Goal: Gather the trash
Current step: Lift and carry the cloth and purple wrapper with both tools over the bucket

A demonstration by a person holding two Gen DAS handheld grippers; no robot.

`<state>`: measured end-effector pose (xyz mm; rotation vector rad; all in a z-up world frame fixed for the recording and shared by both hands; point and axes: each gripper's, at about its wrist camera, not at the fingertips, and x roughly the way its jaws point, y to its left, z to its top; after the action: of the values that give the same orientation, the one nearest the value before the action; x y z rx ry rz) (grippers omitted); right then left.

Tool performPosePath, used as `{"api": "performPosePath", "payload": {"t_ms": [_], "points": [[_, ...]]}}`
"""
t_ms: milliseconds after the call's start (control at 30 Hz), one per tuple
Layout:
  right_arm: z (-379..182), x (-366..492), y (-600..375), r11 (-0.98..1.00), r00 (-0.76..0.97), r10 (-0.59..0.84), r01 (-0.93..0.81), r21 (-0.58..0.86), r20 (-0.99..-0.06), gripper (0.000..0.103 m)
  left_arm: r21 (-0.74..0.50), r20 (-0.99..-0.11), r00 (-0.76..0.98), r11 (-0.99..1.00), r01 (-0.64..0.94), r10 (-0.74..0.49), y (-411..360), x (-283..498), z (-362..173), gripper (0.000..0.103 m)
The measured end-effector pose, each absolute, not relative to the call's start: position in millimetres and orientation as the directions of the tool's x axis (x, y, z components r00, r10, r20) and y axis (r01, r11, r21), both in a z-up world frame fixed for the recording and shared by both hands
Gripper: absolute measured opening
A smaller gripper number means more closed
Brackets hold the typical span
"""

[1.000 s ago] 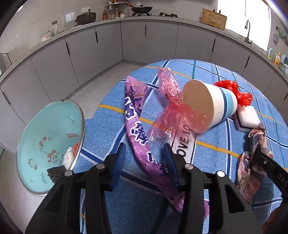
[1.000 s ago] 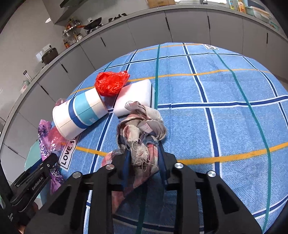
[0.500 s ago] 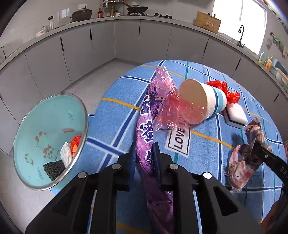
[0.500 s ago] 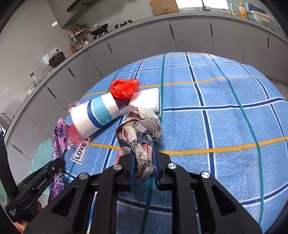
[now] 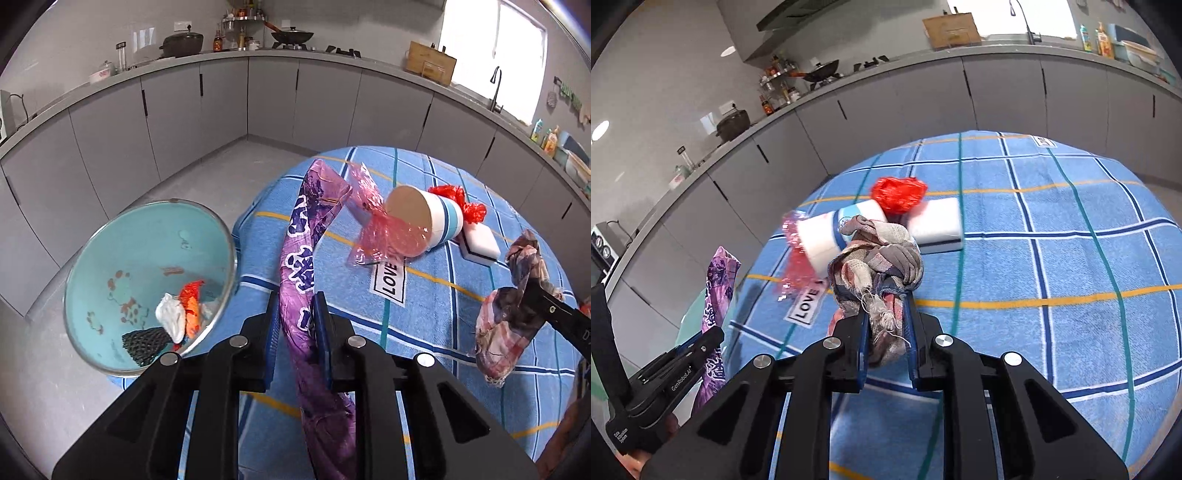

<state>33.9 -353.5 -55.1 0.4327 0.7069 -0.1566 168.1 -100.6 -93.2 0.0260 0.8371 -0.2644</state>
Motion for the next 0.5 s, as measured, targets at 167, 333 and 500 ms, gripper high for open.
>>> {"api": "performPosePath", "payload": {"t_ms": [167,333,500], "points": [[-46.5,35.8,-336.7,0.914,0.765,0.021,0.246,0.323,-0.644,0.018,-0.082,-0.720,0.659,0.969,0.234,-0.220,-86.8,162.1,-83.2,0.019],[-39.2,39.6,-321.5,0.926,0.774,0.038,0.210,0.314,-0.632,0.018,-0.088,-0.698,0.683,0.972,0.217,-0.216,-68.2,159.1,-73.7,0.019],[-31.0,43.9,-306.2,0.935,0.782,0.054,0.178,0.306,-0.620,0.018,-0.108,-0.682,0.702,0.977,0.183,-0.207,-40.7,158.6,-65.6,0.019]]}}
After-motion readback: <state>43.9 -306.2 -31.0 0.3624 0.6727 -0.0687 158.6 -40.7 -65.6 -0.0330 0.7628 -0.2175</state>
